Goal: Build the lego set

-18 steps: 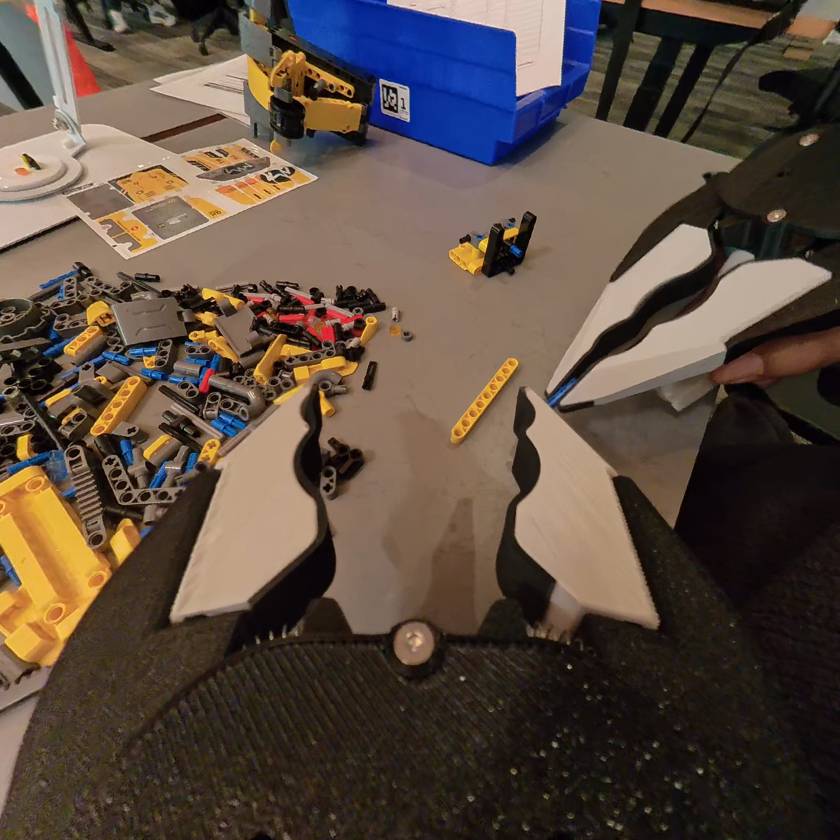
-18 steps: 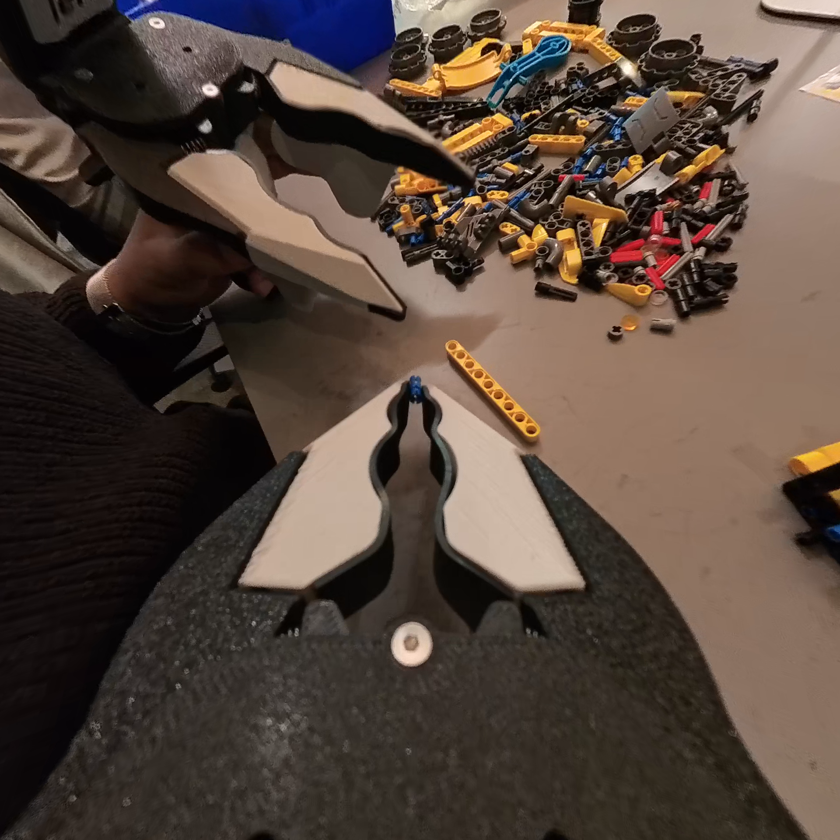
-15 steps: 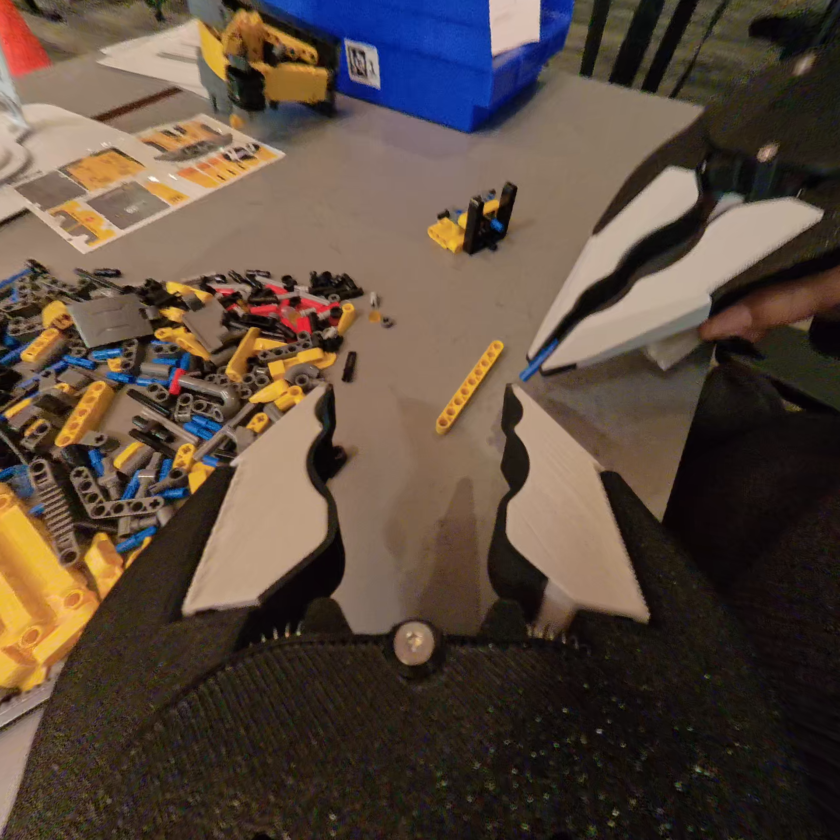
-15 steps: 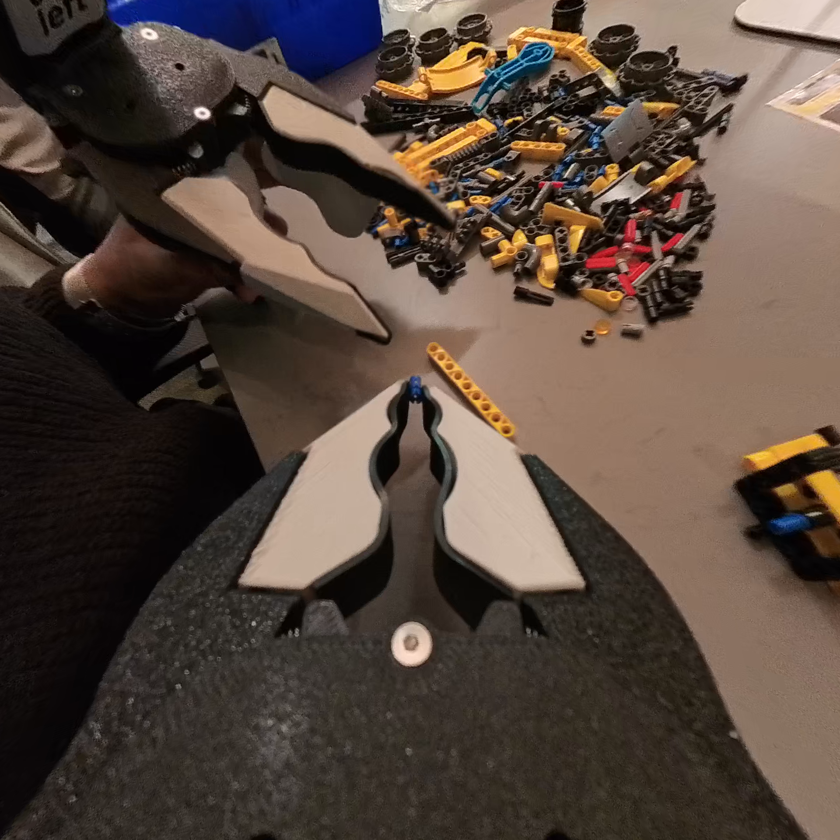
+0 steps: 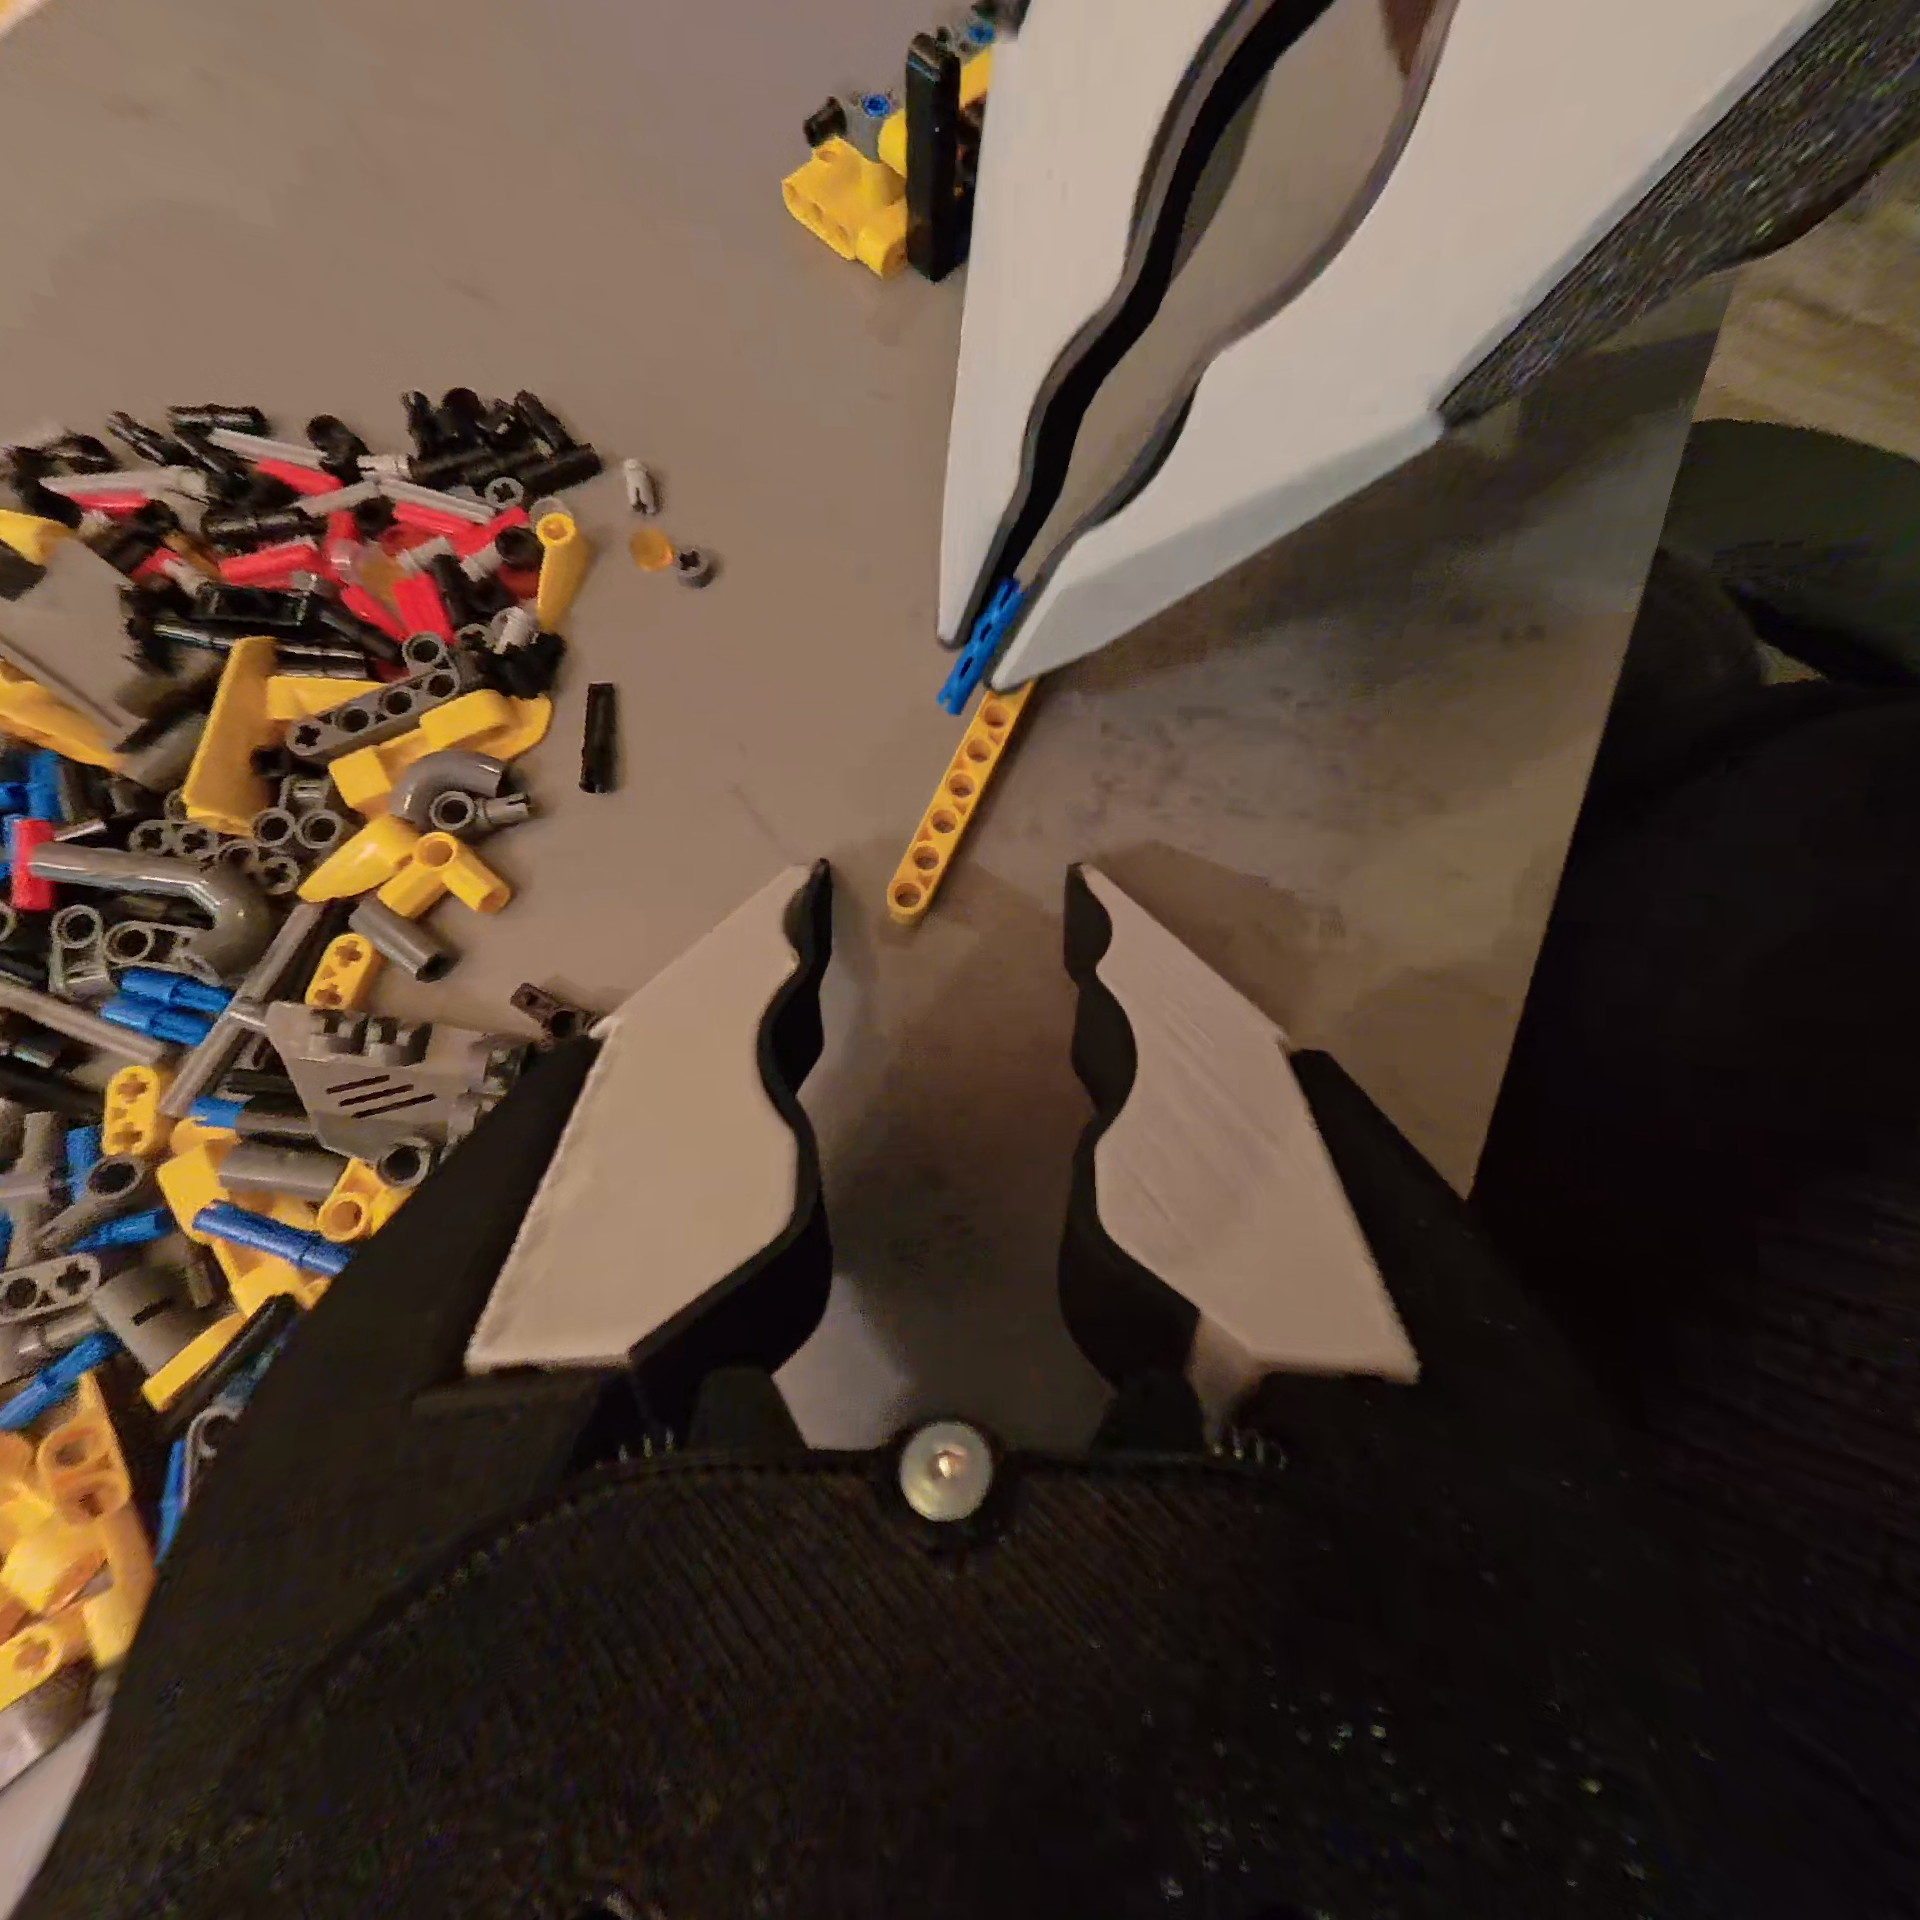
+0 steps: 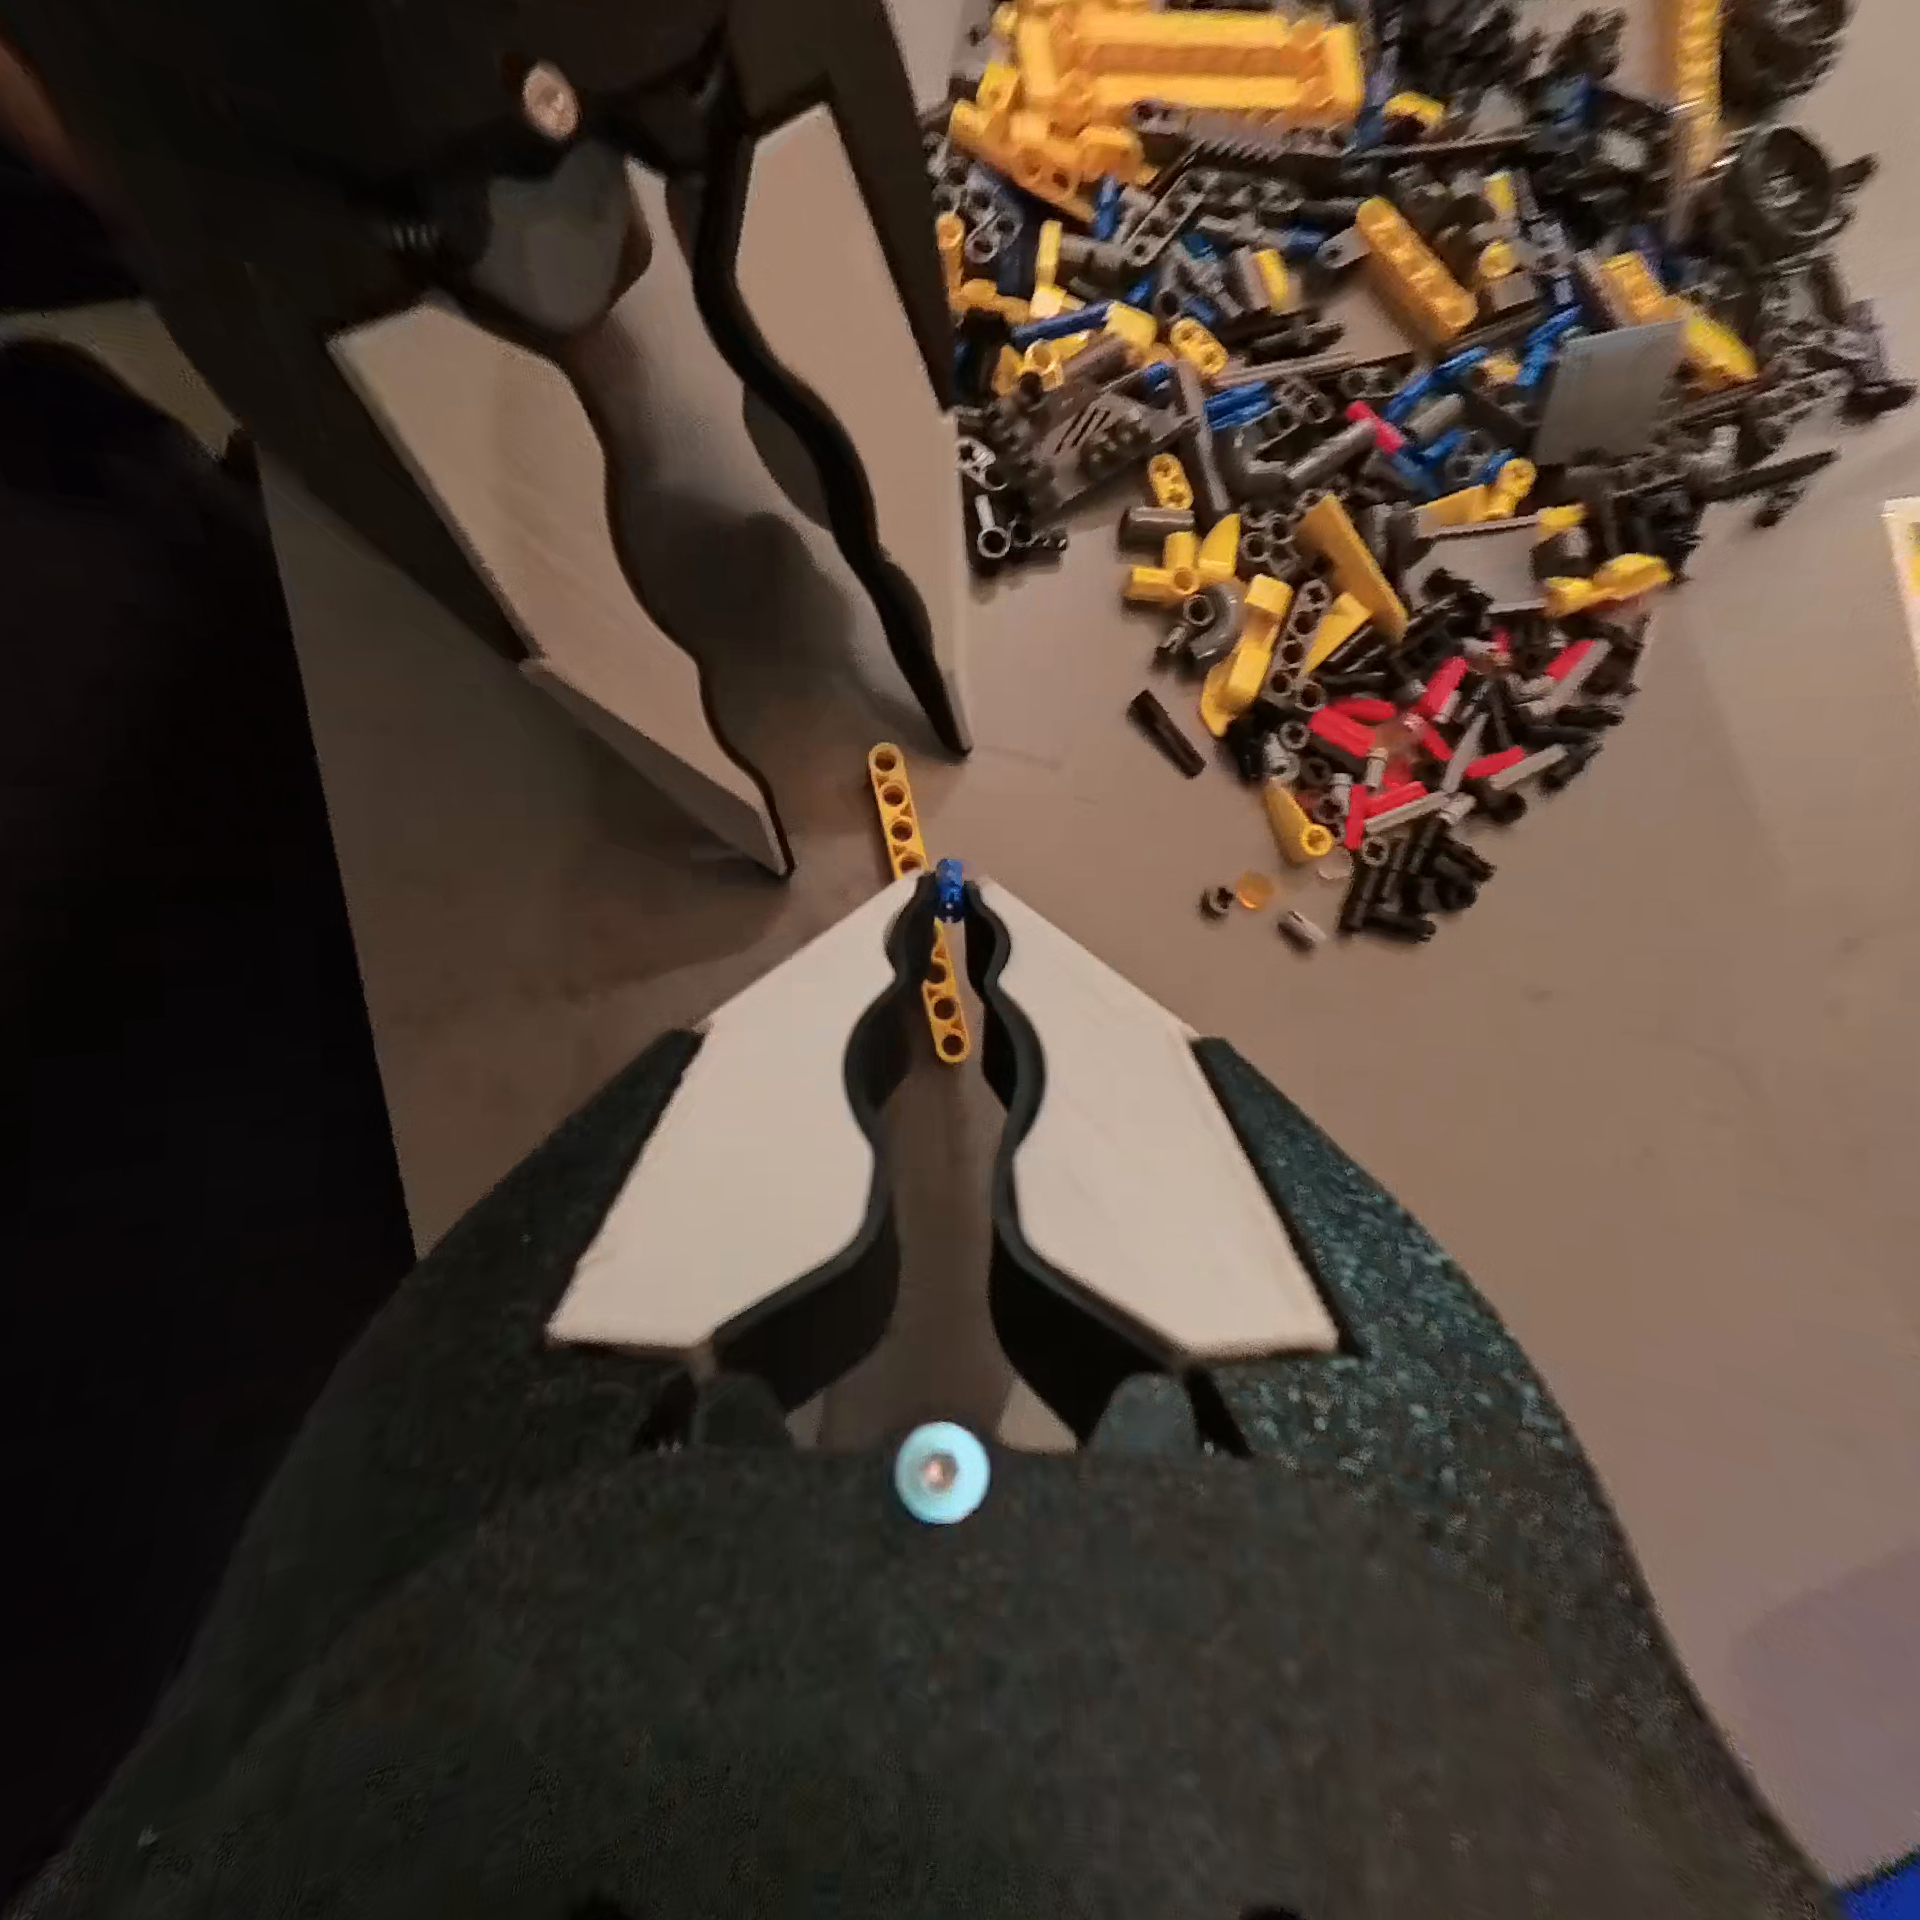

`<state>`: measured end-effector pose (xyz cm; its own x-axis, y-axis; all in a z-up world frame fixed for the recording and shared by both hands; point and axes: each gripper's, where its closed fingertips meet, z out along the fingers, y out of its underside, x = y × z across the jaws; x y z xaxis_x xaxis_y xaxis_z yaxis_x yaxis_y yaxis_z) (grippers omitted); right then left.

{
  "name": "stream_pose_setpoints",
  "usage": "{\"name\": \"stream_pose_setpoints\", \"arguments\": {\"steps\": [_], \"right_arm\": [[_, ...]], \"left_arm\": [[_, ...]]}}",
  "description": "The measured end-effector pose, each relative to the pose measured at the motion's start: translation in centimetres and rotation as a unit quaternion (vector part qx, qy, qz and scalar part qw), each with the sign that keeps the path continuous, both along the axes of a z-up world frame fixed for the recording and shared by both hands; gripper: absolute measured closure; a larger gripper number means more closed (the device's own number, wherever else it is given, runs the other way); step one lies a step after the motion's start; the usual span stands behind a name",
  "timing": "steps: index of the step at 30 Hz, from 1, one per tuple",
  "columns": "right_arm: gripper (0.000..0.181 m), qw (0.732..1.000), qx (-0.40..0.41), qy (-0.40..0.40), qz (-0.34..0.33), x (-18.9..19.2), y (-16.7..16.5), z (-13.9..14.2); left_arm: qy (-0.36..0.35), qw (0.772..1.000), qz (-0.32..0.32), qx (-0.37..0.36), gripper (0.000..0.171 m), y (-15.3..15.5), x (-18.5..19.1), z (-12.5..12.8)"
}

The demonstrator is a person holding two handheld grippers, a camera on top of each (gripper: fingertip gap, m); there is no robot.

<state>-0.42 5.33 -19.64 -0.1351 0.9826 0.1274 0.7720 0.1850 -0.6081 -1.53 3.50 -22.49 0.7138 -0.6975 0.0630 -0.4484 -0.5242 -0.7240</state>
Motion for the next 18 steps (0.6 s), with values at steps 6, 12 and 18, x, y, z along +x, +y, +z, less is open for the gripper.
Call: {"name": "stream_pose_setpoints", "arguments": {"steps": [6, 12, 18], "right_arm": [[0.176, 0.997, -0.015, -0.058, 0.052, -0.1, -0.8, -0.9], [0.176, 0.993, -0.016, -0.093, 0.070, 0.3, -0.9, -1.6], [0.177, 0.992, -0.027, -0.097, 0.076, 0.5, -1.1, -1.1]], "left_arm": [[-0.011, 1.000, -0.006, -0.006, 0.143, 0.0, 0.2, 0.1], [-0.049, 0.997, -0.050, -0.037, 0.153, -1.3, 1.4, 0.4], [-0.047, 0.998, -0.037, -0.030, 0.142, -0.9, 1.3, 0.4]]}}
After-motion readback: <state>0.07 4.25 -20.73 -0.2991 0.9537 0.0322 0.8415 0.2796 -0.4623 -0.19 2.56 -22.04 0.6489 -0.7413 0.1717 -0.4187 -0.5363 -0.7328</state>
